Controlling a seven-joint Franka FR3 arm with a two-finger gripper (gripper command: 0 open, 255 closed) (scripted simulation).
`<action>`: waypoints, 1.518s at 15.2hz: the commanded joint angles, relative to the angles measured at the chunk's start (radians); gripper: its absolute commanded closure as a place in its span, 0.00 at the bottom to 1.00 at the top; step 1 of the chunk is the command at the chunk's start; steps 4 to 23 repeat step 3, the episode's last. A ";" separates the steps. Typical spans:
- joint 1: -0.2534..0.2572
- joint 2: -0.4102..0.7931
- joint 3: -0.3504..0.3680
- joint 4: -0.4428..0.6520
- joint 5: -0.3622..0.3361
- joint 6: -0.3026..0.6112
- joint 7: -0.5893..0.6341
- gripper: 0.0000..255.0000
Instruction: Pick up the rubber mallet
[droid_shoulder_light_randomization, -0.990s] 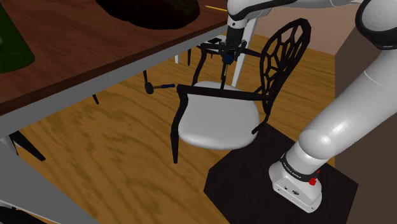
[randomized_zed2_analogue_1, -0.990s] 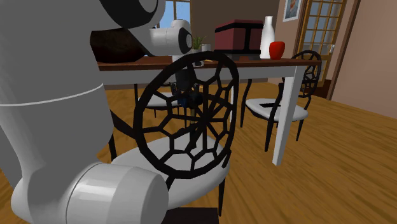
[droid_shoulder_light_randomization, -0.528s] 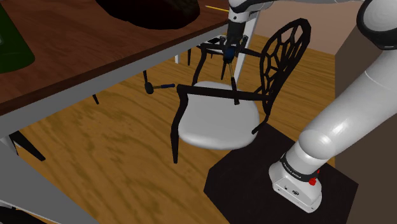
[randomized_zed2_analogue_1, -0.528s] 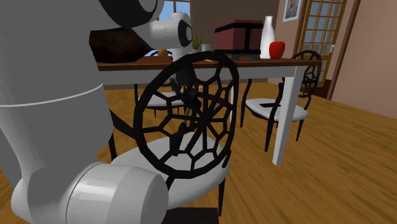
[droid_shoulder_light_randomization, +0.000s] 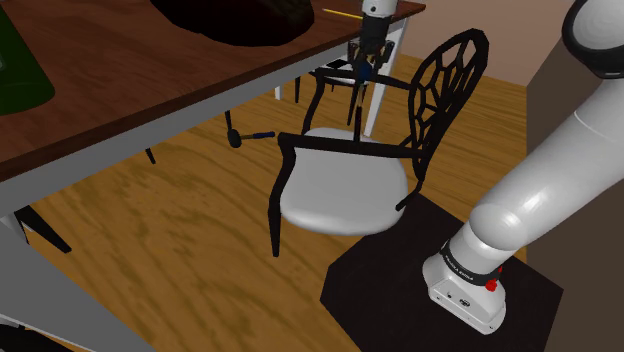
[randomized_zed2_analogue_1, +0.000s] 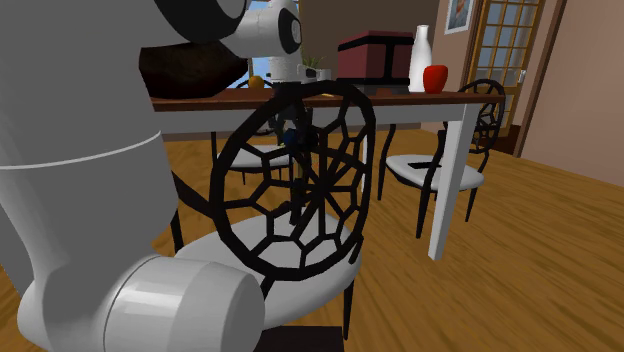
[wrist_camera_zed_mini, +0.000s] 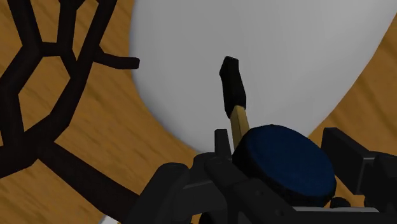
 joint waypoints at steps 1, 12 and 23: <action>-0.001 0.002 -0.001 0.030 0.000 -0.028 -0.003 1.00; -0.001 0.002 -0.001 0.032 0.000 -0.030 -0.003 1.00; -0.001 0.002 -0.001 0.032 0.000 -0.030 -0.003 1.00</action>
